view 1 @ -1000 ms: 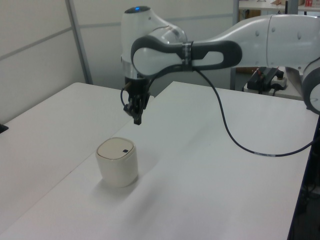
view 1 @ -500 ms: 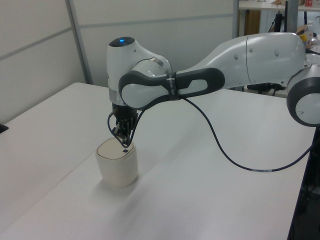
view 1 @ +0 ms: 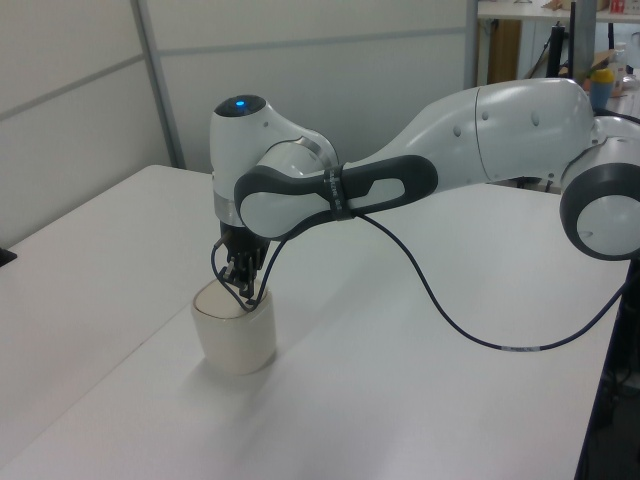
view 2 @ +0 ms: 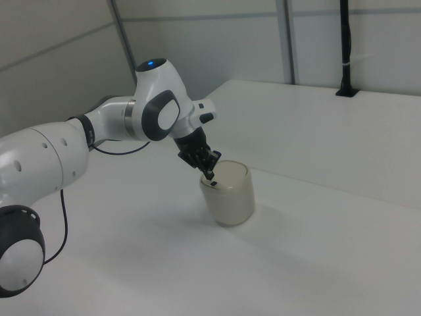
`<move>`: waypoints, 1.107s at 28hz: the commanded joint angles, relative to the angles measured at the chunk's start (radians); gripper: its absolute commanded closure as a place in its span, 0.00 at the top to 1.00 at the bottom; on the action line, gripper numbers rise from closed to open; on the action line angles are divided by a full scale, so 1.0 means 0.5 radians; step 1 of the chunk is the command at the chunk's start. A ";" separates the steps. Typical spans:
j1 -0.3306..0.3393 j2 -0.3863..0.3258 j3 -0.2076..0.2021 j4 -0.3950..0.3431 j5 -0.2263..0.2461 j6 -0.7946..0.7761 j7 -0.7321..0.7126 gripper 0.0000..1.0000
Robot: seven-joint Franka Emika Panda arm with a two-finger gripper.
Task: Open the trash can
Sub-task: 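Hook the lid edge with the gripper fingers and pull it upward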
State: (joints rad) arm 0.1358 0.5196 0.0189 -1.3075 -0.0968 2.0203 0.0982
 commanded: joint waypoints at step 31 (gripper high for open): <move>0.014 0.078 -0.032 -0.039 -0.070 0.144 0.028 0.00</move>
State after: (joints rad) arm 0.1351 0.5509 0.0127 -1.3062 -0.1072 2.0690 0.0989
